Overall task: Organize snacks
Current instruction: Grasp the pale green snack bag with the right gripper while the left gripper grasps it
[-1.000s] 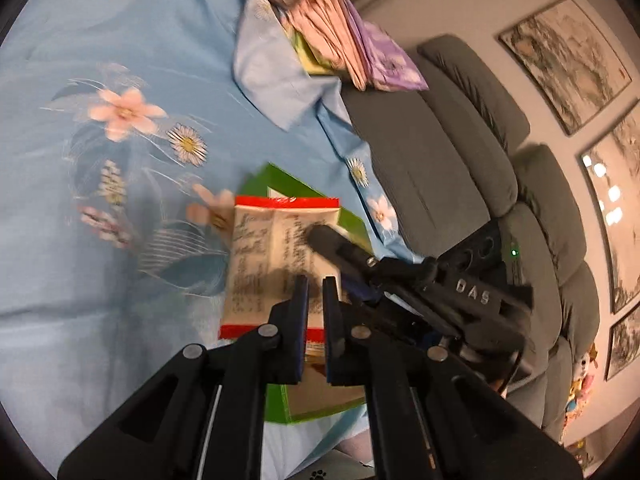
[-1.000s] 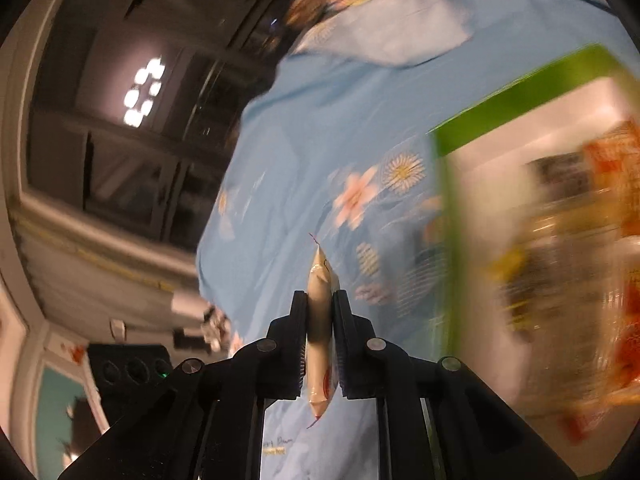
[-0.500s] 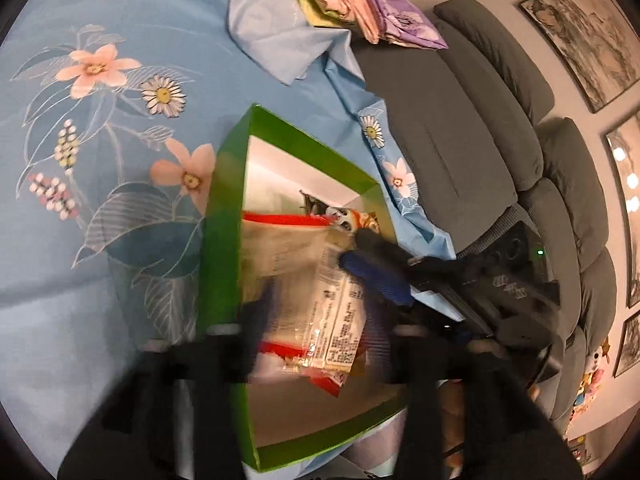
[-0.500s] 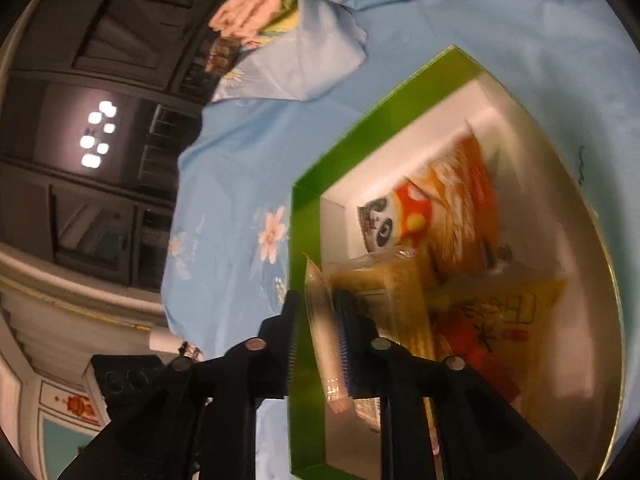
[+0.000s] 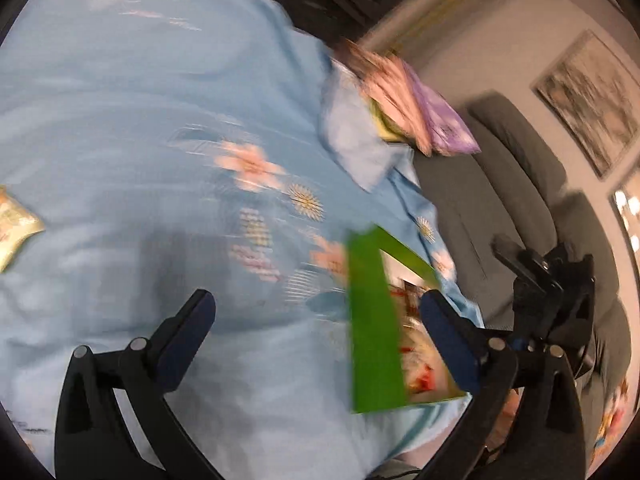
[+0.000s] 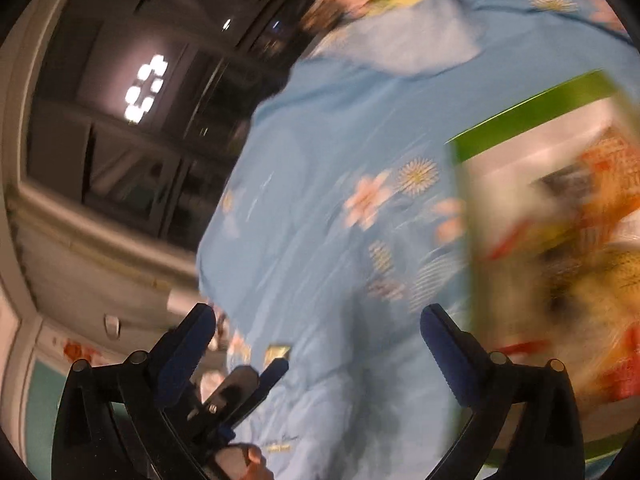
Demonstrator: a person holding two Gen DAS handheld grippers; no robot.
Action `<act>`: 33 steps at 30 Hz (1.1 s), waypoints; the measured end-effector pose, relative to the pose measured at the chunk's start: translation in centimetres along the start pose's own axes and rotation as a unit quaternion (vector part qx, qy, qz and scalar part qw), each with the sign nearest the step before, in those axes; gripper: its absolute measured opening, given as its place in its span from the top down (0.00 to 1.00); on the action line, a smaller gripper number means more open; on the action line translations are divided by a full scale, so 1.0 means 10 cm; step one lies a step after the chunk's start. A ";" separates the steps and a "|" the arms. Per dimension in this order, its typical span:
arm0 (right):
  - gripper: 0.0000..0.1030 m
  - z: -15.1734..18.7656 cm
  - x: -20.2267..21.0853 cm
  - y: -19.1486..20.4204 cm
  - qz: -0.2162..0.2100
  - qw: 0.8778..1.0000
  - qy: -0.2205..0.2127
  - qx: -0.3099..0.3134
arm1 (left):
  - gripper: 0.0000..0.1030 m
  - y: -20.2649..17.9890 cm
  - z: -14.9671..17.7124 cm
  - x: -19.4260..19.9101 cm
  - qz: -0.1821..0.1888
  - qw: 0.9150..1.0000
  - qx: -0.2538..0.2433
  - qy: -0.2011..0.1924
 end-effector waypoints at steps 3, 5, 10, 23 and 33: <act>0.01 0.24 -0.56 0.32 -0.026 0.998 0.059 0.015 | 0.01 0.58 -0.08 0.29 -0.021 0.999 0.046 -0.007; 0.01 0.42 -0.90 0.46 -0.034 0.995 0.094 0.021 | 0.01 0.94 -0.14 0.51 -0.040 0.996 0.078 -0.023; 0.01 0.95 -1.87 0.71 -0.055 0.980 0.189 -0.001 | 0.01 1.70 -0.26 0.97 -0.104 0.984 0.132 -0.060; 0.01 1.64 -2.84 0.48 -0.038 0.961 0.259 -0.084 | 0.01 2.69 -0.30 0.94 -0.038 0.954 0.294 -0.048; 0.20 1.69 -3.10 0.57 -0.071 0.958 0.255 -0.109 | 0.17 2.74 -0.42 0.81 -0.001 0.951 0.307 -0.032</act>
Point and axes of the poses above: each gripper's, at about its wrist camera, not at the fingertips, and x roughly against the way its jaws point, y to its left, z to its underside, the point moved 3 cm from there along -x, roughly the way its jaws point, and after that the axes turned 5 degrees about -y, right-handed, at the moved point
